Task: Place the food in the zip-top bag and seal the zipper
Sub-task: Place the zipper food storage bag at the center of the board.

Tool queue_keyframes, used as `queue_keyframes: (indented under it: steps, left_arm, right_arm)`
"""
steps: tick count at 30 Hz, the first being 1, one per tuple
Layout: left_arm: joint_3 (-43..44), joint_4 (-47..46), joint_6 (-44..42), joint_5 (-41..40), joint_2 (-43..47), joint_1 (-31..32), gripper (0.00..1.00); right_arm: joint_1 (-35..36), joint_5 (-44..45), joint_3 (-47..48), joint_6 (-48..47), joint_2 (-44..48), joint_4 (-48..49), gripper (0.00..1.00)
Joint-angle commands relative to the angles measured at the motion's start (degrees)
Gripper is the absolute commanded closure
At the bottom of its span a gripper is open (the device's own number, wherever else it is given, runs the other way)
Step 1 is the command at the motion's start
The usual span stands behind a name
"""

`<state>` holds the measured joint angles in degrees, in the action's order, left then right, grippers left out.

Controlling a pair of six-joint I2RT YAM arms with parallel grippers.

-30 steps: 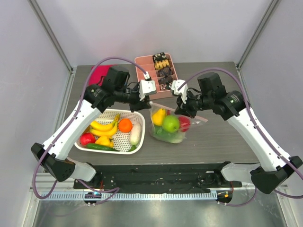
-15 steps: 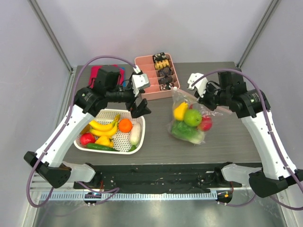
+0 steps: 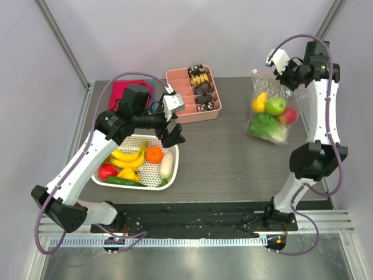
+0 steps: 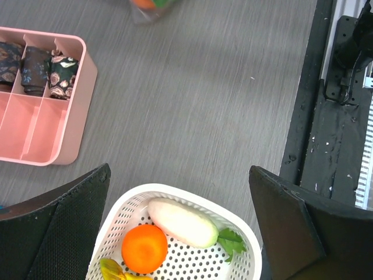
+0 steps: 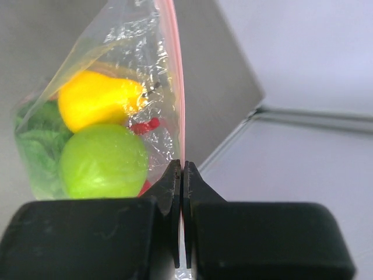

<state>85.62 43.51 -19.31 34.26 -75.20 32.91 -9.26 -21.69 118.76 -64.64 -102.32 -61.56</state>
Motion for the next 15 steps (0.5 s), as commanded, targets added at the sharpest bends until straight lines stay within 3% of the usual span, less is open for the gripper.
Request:
queue_keyframes:
  steps: [1, 6, 9, 13, 15]
  left_arm:
    - [-0.63, -3.25, -0.03, -0.6, 1.02, -0.65, 0.0]
    - [-1.95, -3.6, -1.08, -2.7, 1.72, -1.61, 0.0]
    - [-3.0, -4.22, -1.34, -3.5, 1.99, -2.32, 0.0]
    - [-3.53, -4.13, -1.25, -3.32, 2.07, -3.02, 0.0]
    - [-3.97, -4.22, -1.17, -3.15, 2.25, -3.29, 0.0]
  right_arm:
    - [-0.06, -2.56, 10.86, -5.76, -9.17, 15.57, 0.98]
    - [0.03, -1.07, 19.13, -5.23, -17.81, 30.77, 0.98]
    - [0.55, -0.98, 18.71, -3.57, -19.23, 34.39, 0.99]
    - [2.13, -1.41, 5.99, -1.98, -12.57, 37.82, 0.99]
    - [2.57, -2.21, -6.57, -2.85, -6.26, 41.41, 0.99]
